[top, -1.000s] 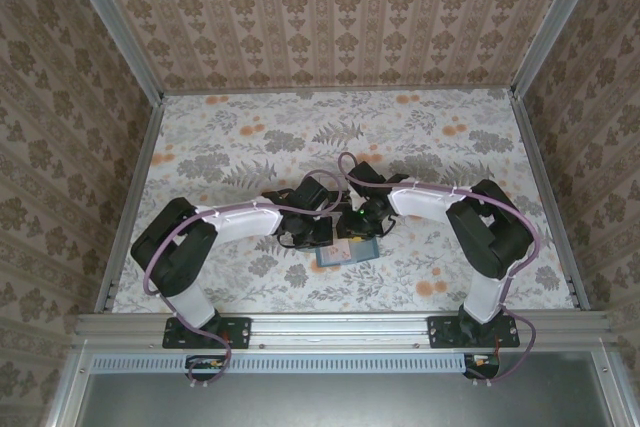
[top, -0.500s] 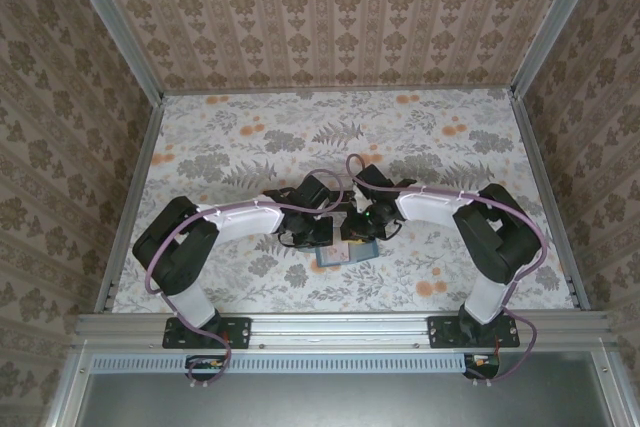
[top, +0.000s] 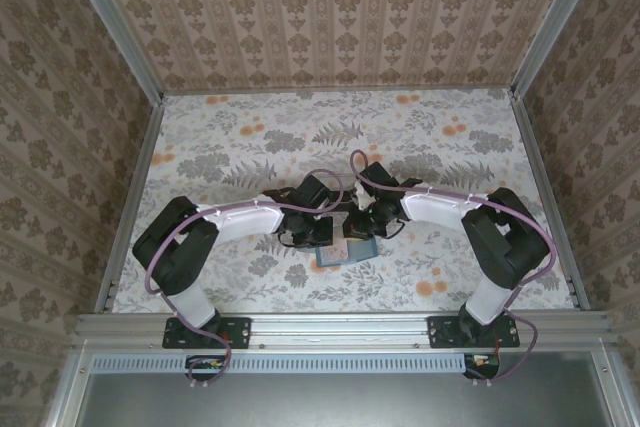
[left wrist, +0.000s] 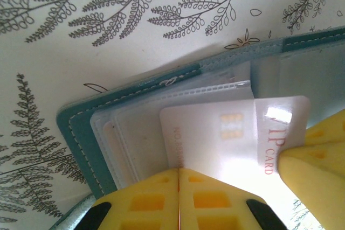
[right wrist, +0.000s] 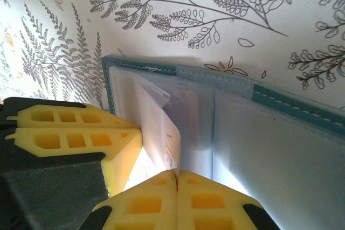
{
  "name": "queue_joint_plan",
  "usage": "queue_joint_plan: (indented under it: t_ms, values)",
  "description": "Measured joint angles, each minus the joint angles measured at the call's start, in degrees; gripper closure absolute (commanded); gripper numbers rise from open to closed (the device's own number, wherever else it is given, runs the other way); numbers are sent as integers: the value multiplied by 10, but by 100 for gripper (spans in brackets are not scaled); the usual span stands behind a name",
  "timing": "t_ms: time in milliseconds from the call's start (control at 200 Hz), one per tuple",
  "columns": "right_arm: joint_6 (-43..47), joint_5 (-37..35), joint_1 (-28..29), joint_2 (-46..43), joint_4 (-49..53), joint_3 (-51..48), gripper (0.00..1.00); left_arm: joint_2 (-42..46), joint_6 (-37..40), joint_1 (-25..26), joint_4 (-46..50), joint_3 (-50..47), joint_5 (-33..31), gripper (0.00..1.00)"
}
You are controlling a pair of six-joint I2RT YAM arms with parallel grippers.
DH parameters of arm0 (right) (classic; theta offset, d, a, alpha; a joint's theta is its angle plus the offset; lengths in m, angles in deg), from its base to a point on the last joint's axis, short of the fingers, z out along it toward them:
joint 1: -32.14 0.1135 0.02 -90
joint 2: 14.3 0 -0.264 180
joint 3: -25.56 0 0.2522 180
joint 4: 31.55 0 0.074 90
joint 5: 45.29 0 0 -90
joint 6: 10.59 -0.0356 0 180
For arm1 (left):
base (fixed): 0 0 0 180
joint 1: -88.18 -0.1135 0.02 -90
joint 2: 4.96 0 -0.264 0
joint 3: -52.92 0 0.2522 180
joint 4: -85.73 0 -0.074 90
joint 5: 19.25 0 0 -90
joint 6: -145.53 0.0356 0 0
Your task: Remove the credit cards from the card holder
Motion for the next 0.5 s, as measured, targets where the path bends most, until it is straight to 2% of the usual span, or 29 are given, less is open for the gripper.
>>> queue_joint_plan:
  t_ms: [500]
  values:
    - [63,-66,-19,-29,93,12,96,0,0,0,2,0,-3,91]
